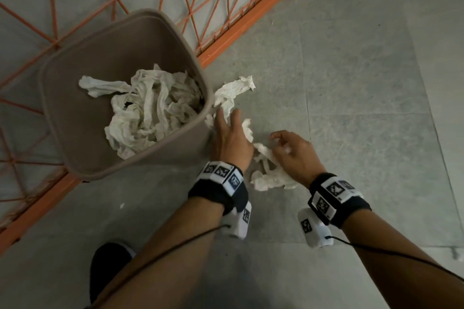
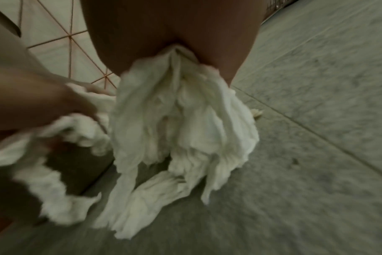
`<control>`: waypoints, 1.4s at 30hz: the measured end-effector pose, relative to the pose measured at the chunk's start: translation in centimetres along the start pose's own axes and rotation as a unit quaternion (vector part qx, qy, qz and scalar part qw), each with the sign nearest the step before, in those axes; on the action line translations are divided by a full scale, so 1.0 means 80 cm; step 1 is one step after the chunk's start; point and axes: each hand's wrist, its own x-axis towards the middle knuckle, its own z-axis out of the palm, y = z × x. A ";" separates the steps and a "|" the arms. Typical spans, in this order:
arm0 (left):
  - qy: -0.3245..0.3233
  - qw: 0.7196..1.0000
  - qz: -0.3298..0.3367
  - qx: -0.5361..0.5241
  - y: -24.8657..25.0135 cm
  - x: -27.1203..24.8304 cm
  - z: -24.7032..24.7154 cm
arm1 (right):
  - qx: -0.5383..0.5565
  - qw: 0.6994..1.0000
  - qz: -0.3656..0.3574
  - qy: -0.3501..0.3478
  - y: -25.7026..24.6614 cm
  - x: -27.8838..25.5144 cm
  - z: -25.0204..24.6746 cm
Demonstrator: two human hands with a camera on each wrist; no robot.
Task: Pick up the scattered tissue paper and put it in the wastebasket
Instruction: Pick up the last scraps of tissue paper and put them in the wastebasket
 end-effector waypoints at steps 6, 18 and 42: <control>-0.044 0.986 -0.050 0.151 -0.007 0.047 0.022 | -0.118 0.985 0.030 -0.125 0.025 -0.024 0.000; 0.045 0.987 0.117 0.105 0.037 0.056 0.006 | -0.067 0.992 -0.086 0.058 0.057 -0.063 0.007; 0.072 0.992 0.065 -0.075 -0.076 -0.100 -0.032 | -0.122 0.992 -0.012 -0.010 0.008 -0.039 0.014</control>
